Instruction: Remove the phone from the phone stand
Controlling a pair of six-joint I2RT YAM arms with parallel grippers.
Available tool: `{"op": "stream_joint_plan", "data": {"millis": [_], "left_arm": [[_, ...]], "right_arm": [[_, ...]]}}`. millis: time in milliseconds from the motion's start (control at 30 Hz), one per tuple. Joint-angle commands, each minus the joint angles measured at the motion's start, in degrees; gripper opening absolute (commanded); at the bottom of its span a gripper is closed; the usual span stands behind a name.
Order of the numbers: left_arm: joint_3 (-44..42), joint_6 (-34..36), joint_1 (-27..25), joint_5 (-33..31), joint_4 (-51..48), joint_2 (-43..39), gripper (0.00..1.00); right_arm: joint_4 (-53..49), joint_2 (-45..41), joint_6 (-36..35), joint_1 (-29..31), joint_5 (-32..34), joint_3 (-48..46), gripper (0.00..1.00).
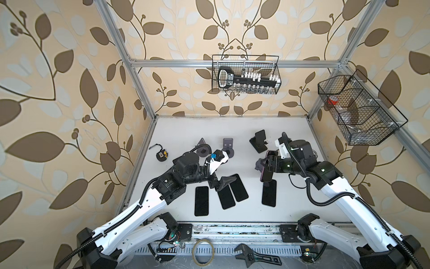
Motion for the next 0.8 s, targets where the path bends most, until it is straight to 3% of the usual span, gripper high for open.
{"op": "stream_joint_plan", "data": {"millis": [0,767], "left_arm": [[0.14,0.21,-0.45,-0.76,1.68,-0.38,0.89],[0.4,0.65,-0.45,-0.68,0.86,1.63,0.89]], "right_arm": [[0.68,-0.48,0.66,0.26,-0.39,-0.98,0.52],[1.67,1.31,-0.76,0.27,-2.03,-3.01,0.52]]}}
